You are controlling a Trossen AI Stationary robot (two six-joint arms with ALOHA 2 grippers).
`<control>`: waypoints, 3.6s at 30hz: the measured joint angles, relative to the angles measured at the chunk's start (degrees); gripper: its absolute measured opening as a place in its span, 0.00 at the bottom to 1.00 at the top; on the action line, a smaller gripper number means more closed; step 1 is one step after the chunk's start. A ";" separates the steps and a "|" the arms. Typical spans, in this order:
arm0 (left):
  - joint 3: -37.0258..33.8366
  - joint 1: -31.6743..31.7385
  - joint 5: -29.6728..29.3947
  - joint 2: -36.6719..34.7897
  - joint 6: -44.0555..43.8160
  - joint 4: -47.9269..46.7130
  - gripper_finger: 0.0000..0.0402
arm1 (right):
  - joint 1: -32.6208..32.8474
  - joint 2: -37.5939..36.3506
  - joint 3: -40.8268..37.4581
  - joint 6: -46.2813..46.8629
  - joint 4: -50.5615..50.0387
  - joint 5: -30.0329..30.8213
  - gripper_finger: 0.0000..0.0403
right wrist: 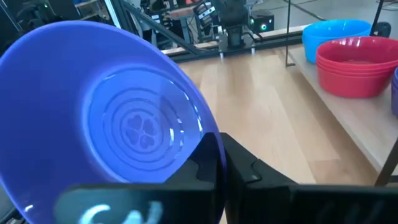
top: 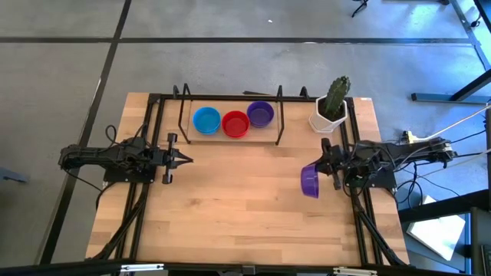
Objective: Pick & Place Mini bowls
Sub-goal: Stack the violet bowl on top of the violet bowls on the shelf
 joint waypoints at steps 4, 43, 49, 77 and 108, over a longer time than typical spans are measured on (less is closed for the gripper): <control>0.00 0.00 -0.01 0.00 -0.02 0.00 0.01 | 0.00 0.17 -1.00 -0.02 0.60 0.05 0.01; 0.00 -0.02 0.00 0.01 0.02 0.02 0.01 | -19.82 70.82 85.36 -28.82 -34.73 22.90 0.00; 0.00 0.01 0.00 0.01 0.02 -0.17 0.01 | -32.82 89.04 103.52 -29.38 -54.77 13.86 0.00; 0.00 0.01 -0.02 0.01 1.55 -0.26 0.01 | -42.88 106.68 107.38 -30.70 -61.21 4.31 0.05; 0.00 0.01 -0.02 0.00 1.49 -0.26 0.01 | -41.63 106.34 113.09 -30.21 -64.66 5.15 0.33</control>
